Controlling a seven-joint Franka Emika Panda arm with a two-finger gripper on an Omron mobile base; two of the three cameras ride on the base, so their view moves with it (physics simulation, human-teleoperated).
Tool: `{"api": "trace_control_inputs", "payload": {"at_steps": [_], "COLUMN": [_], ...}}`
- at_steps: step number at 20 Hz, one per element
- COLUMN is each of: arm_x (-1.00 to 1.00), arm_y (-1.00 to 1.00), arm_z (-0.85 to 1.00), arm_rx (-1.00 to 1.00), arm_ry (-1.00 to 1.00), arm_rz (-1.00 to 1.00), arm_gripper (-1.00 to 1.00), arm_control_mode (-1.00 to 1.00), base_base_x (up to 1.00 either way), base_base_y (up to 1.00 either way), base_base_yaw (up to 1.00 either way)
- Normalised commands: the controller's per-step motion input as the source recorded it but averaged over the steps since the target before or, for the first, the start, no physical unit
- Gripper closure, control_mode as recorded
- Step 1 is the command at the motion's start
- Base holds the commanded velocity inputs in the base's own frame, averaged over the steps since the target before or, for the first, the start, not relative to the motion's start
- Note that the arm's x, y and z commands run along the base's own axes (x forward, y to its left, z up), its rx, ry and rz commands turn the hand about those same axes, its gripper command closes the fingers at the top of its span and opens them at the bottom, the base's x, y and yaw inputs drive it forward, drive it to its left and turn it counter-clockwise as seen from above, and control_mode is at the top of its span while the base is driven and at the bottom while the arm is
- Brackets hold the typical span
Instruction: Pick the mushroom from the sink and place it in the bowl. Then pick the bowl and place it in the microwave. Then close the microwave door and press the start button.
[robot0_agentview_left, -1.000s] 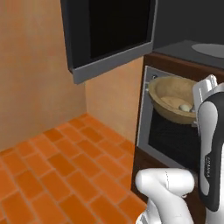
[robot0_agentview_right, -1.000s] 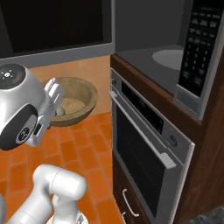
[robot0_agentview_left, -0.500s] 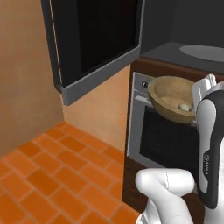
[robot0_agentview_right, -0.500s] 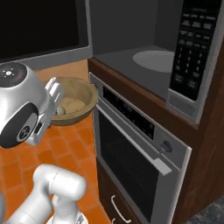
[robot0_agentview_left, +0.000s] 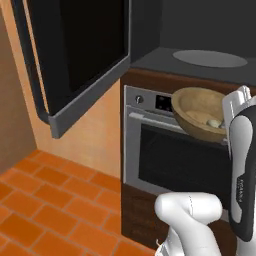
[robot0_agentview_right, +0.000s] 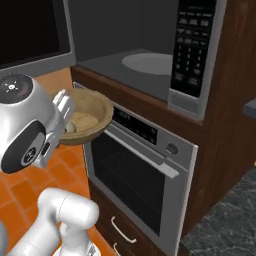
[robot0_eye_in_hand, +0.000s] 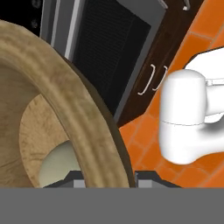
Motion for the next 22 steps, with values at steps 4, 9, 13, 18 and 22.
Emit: {"api": "trace_control_inputs", "payload": {"at_steps": [4,9,13,18,22], "arm_x": [0.0,0.0,0.0,0.0,0.0], "arm_y": [0.0,0.0,0.0,0.0,0.0], "arm_z": [0.0,0.0,0.0,0.0,0.0], "arm_rx": [0.0,0.0,0.0,0.0,0.0], "arm_ry": [0.0,0.0,0.0,0.0,0.0], "arm_rz": [0.0,0.0,0.0,0.0,0.0], "arm_gripper": [1.0,1.0,1.0,1.0,1.0], "arm_control_mode": [1.0,1.0,1.0,1.0,1.0], "base_base_x": [0.7,0.08,-0.04,-0.01,0.0], "base_base_y": [0.47,-0.12,-0.28,-0.06,-0.11], "base_base_yaw": [-0.2,-0.18,-0.33,-0.17,-0.09]}}
